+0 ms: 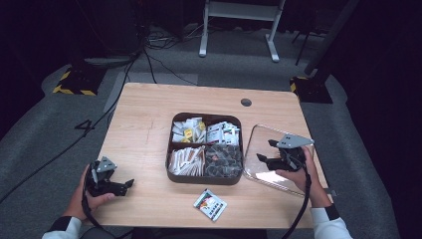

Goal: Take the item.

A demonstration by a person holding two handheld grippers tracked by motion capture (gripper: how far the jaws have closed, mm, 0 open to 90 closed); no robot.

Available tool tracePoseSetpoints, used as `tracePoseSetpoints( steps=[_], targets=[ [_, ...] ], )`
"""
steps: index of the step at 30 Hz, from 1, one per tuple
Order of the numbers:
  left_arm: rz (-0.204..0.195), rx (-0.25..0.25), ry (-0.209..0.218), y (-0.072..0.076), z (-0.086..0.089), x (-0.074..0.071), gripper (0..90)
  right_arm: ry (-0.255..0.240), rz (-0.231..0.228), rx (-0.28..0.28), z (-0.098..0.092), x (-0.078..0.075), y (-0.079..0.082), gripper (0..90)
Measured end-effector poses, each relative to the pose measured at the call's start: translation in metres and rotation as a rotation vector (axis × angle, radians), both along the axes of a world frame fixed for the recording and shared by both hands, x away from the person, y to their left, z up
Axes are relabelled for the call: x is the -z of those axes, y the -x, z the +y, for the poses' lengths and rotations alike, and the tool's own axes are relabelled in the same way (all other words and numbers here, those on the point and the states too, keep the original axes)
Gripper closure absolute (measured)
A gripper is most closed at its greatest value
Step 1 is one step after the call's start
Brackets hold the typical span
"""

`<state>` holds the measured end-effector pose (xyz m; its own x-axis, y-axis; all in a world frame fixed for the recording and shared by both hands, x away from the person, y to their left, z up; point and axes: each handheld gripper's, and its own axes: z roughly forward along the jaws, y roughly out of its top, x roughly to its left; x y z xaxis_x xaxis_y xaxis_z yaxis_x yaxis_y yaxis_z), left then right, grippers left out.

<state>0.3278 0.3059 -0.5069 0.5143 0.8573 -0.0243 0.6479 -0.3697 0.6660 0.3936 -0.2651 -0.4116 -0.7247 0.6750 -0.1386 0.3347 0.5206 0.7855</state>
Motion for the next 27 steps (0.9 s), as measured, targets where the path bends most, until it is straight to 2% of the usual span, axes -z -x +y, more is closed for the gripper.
tracePoseSetpoints(
  steps=[2,5,10,15,18,24,27],
  targets=[
    [0.000,0.000,0.000,0.000,0.000,0.000,0.5,-0.006,0.017,0.024,-0.008,0.003,-0.007,31.5],
    [0.000,0.000,0.000,0.000,0.000,0.000,0.5,0.016,0.028,0.066,-0.019,0.009,-0.017,33.1],
    [0.002,0.000,0.002,0.000,0.000,0.000,0.4,0.010,0.086,0.130,-0.038,0.030,-0.030,34.1],
    [0.001,0.000,0.000,0.000,0.000,0.000,0.5,0.004,0.121,0.165,-0.054,0.047,-0.035,38.8],
    [0.001,-0.001,0.000,0.000,0.000,0.000,0.5,0.023,0.133,0.186,-0.061,0.056,-0.037,39.1],
    [0.000,-0.001,-0.001,0.000,0.000,0.000,0.5,-0.028,0.179,0.218,-0.074,0.070,-0.041,41.4],
    [0.000,-0.002,0.000,0.000,0.000,0.000,0.5,-0.030,0.184,0.214,-0.075,0.074,-0.042,42.7]
  ],
)
